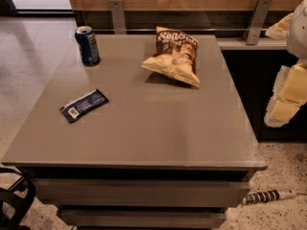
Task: Pick brown chip bag
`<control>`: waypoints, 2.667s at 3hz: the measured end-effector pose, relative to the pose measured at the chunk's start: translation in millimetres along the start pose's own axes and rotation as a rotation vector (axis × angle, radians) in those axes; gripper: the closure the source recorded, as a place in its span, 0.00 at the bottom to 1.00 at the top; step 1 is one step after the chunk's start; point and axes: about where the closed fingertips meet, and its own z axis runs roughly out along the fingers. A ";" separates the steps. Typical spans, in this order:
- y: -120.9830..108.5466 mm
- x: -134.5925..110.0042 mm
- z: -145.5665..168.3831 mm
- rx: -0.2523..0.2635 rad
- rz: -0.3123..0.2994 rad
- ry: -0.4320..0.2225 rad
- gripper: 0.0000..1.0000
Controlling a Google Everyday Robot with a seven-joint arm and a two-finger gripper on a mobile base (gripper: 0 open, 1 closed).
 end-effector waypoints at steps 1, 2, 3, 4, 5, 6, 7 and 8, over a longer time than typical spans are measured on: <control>0.0 0.0 -0.1 0.000 0.000 0.000 0.00; -15.6 -4.6 0.5 -0.020 0.024 -0.002 0.00; -55.2 -14.5 5.9 -0.035 0.096 -0.009 0.00; -98.6 -35.2 13.5 -0.014 0.205 -0.025 0.00; -143.2 -52.7 34.5 0.032 0.407 -0.012 0.00; -160.4 -53.2 59.9 0.048 0.585 -0.026 0.00; -160.4 -53.4 60.0 0.048 0.585 -0.026 0.00; -172.5 -95.6 87.2 -0.023 0.591 -0.092 0.00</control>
Offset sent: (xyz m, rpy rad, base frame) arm 0.0421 -0.0009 0.0099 0.0390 0.0804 -0.0475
